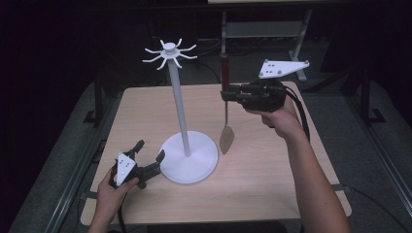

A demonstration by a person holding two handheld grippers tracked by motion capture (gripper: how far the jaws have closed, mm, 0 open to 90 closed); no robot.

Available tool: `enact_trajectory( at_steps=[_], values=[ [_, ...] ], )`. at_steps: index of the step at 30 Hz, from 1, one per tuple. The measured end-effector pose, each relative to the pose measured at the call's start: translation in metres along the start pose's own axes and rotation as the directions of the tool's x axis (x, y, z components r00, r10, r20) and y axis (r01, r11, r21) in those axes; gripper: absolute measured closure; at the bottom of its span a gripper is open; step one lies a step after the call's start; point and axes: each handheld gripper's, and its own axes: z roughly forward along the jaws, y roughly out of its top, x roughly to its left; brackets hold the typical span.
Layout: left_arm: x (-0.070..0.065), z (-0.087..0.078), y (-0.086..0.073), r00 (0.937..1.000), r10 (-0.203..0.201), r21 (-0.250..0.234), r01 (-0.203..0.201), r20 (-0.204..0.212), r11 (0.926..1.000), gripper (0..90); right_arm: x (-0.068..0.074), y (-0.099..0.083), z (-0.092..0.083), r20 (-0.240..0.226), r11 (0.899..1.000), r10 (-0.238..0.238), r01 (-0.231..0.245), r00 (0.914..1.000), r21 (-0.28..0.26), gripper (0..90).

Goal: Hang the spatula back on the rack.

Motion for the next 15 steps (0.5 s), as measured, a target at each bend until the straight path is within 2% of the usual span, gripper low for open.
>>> enact_trajectory(
  at_steps=[9,15],
  values=[
    [0.000,0.000,0.000,1.0000,0.002,0.002,-0.002,0.003,1.0000,12.6,0.010,0.019,0.018,-0.036,0.999,-0.043,0.043,0.9984,-0.003,73.7],
    [0.000,0.000,0.000,1.0000,-0.005,0.001,0.005,0.002,1.0000,12.6,0.014,0.024,0.027,-0.051,0.999,-0.046,0.047,0.9976,0.000,73.7]
  ],
)
